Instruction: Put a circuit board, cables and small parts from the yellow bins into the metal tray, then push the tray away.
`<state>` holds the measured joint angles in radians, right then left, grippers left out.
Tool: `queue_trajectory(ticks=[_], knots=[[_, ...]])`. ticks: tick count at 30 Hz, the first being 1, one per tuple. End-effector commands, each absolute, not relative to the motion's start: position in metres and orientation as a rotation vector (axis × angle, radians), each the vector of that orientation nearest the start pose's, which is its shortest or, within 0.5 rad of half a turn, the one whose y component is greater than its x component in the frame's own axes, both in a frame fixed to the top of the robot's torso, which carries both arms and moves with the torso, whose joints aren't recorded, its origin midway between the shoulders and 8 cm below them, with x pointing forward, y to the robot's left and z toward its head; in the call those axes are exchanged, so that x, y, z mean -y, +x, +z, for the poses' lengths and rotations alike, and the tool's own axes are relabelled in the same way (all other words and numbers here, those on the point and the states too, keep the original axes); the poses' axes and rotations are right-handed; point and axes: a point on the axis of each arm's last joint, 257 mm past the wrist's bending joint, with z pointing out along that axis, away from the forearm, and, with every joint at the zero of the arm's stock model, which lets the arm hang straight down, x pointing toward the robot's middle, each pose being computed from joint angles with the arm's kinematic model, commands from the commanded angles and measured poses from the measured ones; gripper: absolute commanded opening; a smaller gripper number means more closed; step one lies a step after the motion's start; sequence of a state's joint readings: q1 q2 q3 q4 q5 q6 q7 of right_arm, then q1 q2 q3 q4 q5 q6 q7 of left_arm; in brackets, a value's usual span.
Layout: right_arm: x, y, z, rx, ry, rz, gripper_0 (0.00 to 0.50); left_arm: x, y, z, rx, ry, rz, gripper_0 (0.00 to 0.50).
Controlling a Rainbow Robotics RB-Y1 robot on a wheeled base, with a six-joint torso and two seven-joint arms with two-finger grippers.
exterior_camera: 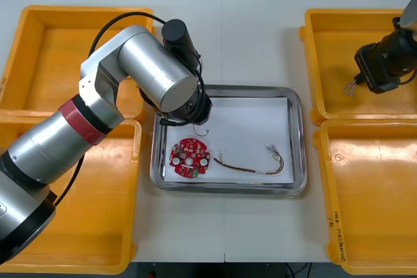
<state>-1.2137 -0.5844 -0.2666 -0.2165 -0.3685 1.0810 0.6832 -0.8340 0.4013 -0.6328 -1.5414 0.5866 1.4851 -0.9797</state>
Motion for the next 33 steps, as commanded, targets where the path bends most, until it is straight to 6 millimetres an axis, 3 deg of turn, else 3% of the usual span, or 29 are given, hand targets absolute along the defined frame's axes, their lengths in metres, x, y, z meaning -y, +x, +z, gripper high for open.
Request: queue_trajectory(ticks=[1,10,14,15,16,17,18,26,33], knots=[[0.382,0.628,-0.202,-2.184,1.621,0.490,0.000,-0.051,0.524,-0.228,-2.594,0.296,-0.134,0.000],[0.399,0.614,-0.142,-2.237,1.557,0.408,0.000,-0.055,0.527,-0.234,-2.592,0.304,-0.121,0.001],[0.404,0.601,-0.127,-2.266,1.539,0.367,0.000,-0.054,0.526,-0.235,-2.595,0.304,-0.124,0.023],[0.405,0.597,-0.122,-2.276,1.527,0.352,0.000,-0.054,0.526,-0.235,-2.596,0.300,-0.125,0.133],[0.407,0.592,-0.118,-2.283,1.521,0.341,0.000,-0.055,0.526,-0.236,-2.597,0.299,-0.124,0.329],[0.407,0.587,-0.115,-2.294,1.514,0.327,0.000,-0.054,0.526,-0.236,-2.598,0.298,-0.126,0.465],[0.407,0.585,-0.112,-2.298,1.510,0.321,0.000,-0.054,0.526,-0.236,-2.599,0.296,-0.126,0.500],[0.400,0.540,-0.083,-2.386,1.442,0.254,0.000,-0.055,0.525,-0.235,-2.602,0.284,-0.130,0.500],[0.391,0.542,-0.050,-2.316,1.253,0.288,0.000,-0.053,0.525,-0.228,-2.602,0.271,-0.147,0.500]])
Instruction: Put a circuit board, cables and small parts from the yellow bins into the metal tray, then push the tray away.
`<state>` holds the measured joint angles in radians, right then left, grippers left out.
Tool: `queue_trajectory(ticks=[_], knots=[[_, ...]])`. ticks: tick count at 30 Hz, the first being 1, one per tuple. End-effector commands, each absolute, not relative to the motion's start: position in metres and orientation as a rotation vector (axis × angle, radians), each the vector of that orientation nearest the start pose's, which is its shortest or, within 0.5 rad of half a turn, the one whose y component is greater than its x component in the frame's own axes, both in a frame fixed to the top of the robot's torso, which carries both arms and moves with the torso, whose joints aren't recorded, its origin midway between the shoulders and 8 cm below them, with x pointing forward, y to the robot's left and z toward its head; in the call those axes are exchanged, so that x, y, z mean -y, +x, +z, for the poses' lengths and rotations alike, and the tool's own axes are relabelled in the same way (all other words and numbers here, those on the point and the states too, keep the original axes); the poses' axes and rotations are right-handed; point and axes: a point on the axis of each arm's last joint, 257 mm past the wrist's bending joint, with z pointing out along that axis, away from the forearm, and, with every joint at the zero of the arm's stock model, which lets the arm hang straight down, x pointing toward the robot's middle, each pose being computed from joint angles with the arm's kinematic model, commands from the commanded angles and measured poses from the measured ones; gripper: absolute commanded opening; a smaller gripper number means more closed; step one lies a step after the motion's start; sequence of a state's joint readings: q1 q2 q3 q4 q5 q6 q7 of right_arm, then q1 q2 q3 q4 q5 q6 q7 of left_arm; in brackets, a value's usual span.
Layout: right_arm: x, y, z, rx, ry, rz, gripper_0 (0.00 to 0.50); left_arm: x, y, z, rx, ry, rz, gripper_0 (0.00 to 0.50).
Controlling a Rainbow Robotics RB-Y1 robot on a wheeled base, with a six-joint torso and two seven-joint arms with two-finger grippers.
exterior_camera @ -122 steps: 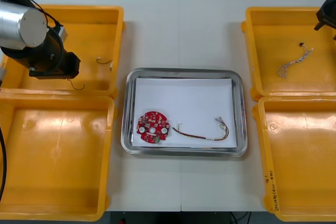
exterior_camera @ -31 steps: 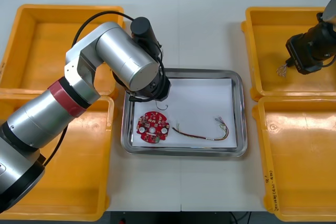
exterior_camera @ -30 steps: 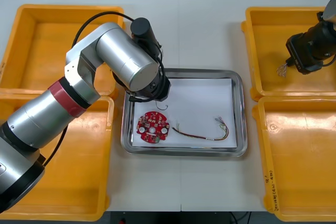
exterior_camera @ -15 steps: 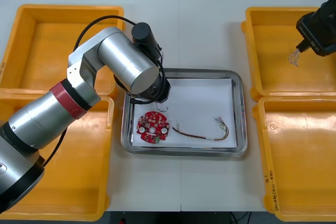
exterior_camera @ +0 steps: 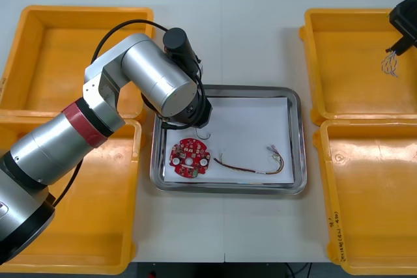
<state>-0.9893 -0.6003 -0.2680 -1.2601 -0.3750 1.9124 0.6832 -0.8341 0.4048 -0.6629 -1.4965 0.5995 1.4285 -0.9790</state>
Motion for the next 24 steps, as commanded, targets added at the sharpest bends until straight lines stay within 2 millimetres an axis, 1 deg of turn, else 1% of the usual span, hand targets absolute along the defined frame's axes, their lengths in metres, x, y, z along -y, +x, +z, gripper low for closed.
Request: queue_trajectory(ticks=[1,3,4,6,7,9,12,15,18,21,22,24], knots=[[0.387,0.542,-0.044,-2.314,1.217,0.310,0.000,-0.054,0.524,-0.224,-2.603,0.269,-0.147,0.500],[0.375,0.541,-0.034,-2.318,1.137,0.350,0.000,-0.054,0.520,-0.210,-2.605,0.264,-0.152,0.500],[0.371,0.540,-0.032,-2.319,1.119,0.362,0.000,-0.055,0.518,-0.208,-2.609,0.265,-0.151,0.500],[0.357,0.537,-0.028,-2.335,1.024,0.378,0.000,-0.056,0.513,-0.193,-2.614,0.268,-0.146,0.500],[0.353,0.535,-0.028,-2.341,0.995,0.377,0.000,-0.057,0.512,-0.190,-2.616,0.269,-0.143,0.500],[0.338,0.530,-0.028,-2.369,0.862,0.335,0.000,-0.060,0.507,-0.177,-2.622,0.270,-0.136,0.500],[0.328,0.523,-0.031,-2.408,0.704,0.275,0.000,-0.065,0.505,-0.166,-2.627,0.268,-0.125,0.500],[0.315,0.511,-0.036,-2.464,0.496,0.245,0.000,-0.074,0.504,-0.148,-2.631,0.258,-0.102,0.500],[0.307,0.504,-0.038,-2.494,0.355,0.244,0.000,-0.084,0.505,-0.135,-2.640,0.227,-0.104,0.500],[0.295,0.493,-0.041,-2.528,0.106,0.225,0.000,-0.104,0.507,-0.115,-2.660,0.180,-0.109,0.500],[0.294,0.492,-0.041,-2.530,0.074,0.216,0.000,-0.106,0.506,-0.114,-2.665,0.177,-0.111,0.500],[0.287,0.485,-0.044,-2.533,-0.073,0.186,0.000,-0.119,0.506,-0.103,-2.677,0.161,-0.112,0.500]])
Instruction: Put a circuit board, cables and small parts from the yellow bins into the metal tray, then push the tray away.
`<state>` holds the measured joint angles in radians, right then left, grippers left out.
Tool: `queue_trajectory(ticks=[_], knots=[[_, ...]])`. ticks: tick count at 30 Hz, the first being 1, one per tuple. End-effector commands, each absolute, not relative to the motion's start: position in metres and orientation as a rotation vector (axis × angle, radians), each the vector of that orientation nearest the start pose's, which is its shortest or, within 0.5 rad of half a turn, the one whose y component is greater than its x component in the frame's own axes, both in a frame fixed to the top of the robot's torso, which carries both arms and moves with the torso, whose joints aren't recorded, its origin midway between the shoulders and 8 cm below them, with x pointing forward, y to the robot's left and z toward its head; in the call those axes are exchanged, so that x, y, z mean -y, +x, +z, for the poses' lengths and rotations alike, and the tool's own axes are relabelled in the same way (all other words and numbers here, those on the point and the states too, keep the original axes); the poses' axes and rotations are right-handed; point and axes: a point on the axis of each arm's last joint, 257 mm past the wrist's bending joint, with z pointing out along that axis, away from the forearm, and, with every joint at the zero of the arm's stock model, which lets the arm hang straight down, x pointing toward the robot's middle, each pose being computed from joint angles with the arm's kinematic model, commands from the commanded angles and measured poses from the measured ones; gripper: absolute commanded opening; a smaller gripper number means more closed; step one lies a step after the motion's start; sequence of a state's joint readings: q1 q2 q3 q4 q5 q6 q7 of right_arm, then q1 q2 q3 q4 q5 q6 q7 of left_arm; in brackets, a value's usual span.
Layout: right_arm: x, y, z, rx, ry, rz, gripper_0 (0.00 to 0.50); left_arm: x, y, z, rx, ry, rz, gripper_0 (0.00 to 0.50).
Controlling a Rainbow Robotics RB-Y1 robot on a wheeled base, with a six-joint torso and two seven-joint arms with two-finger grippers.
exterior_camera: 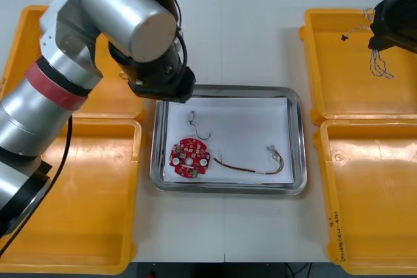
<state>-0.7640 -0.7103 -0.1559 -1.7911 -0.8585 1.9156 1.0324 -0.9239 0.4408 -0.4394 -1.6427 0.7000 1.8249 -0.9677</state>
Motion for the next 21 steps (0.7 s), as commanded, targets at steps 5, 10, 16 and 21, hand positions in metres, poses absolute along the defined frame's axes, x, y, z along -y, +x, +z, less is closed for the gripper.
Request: queue_trajectory(ticks=[5,10,16,21], knots=[[0.276,0.472,-0.053,-2.540,-0.363,0.078,0.000,-0.137,0.506,-0.090,-2.683,0.121,-0.112,0.500],[0.263,0.462,-0.067,-2.522,-0.634,-0.044,0.000,-0.158,0.513,-0.083,-2.682,0.076,-0.097,0.500],[0.226,0.464,-0.080,-2.420,-0.909,-0.033,0.000,-0.177,0.522,-0.074,-2.697,0.005,-0.131,0.500],[0.185,0.469,-0.090,-2.290,-1.111,-0.005,0.000,-0.200,0.530,-0.069,-2.693,-0.071,-0.136,0.500]])
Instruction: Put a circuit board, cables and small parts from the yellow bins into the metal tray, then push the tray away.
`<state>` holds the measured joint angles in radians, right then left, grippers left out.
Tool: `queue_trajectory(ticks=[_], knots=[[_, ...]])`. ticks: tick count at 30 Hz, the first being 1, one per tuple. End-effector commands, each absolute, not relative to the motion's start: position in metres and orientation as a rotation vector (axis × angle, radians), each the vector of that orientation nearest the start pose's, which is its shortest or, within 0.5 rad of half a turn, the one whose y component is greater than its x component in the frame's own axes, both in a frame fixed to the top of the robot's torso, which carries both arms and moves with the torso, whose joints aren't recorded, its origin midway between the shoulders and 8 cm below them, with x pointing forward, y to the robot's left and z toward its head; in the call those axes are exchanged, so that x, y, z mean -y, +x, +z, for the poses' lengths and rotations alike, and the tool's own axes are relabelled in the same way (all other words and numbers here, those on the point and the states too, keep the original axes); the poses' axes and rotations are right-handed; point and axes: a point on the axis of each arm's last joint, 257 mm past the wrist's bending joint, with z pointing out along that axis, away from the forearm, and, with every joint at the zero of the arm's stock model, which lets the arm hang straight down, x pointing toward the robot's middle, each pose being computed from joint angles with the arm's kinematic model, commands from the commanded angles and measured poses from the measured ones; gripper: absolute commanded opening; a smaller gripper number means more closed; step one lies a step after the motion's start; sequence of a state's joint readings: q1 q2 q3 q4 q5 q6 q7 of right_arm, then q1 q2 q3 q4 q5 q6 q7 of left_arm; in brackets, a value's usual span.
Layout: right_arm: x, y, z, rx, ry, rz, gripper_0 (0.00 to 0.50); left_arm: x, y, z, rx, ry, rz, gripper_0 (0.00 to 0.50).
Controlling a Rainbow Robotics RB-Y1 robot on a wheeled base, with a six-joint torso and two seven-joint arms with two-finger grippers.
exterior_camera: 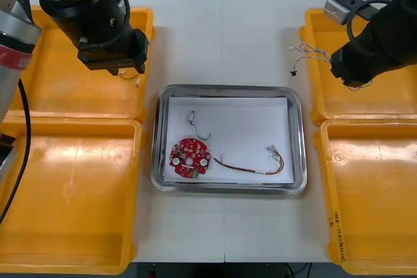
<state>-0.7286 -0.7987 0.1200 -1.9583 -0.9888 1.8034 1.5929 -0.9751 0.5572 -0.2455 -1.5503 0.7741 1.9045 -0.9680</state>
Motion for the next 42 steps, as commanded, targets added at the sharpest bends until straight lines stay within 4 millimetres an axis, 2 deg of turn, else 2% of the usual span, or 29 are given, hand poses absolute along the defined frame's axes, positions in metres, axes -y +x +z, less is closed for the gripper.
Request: queue_trajectory(ticks=[1,7,11,16,19,26,34,42], knots=[[0.175,0.470,-0.093,-2.263,-1.155,-0.004,0.000,-0.205,0.532,-0.068,-2.691,-0.085,-0.129,0.500],[0.134,0.471,-0.106,-2.146,-1.368,-0.079,0.000,-0.231,0.543,-0.066,-2.664,-0.139,-0.064,0.500],[0.119,0.470,-0.116,-2.119,-1.424,-0.099,0.000,-0.244,0.551,-0.067,-2.655,-0.175,-0.063,0.500],[0.092,0.466,-0.133,-2.045,-1.556,-0.099,0.000,-0.265,0.561,-0.071,-2.649,-0.156,-0.033,0.500],[0.082,0.465,-0.141,-2.013,-1.619,-0.109,0.000,-0.272,0.568,-0.071,-2.638,-0.134,-0.039,0.500],[0.077,0.470,-0.162,-1.980,-1.710,-0.112,0.000,-0.277,0.577,-0.070,-2.611,-0.018,-0.002,0.500],[0.086,0.491,-0.189,-1.952,-1.759,-0.125,0.000,-0.271,0.583,-0.072,-2.587,0.259,0.027,0.500],[0.090,0.500,-0.215,-1.947,-1.760,-0.202,0.000,-0.267,0.586,-0.076,-2.549,0.516,0.060,0.500]])
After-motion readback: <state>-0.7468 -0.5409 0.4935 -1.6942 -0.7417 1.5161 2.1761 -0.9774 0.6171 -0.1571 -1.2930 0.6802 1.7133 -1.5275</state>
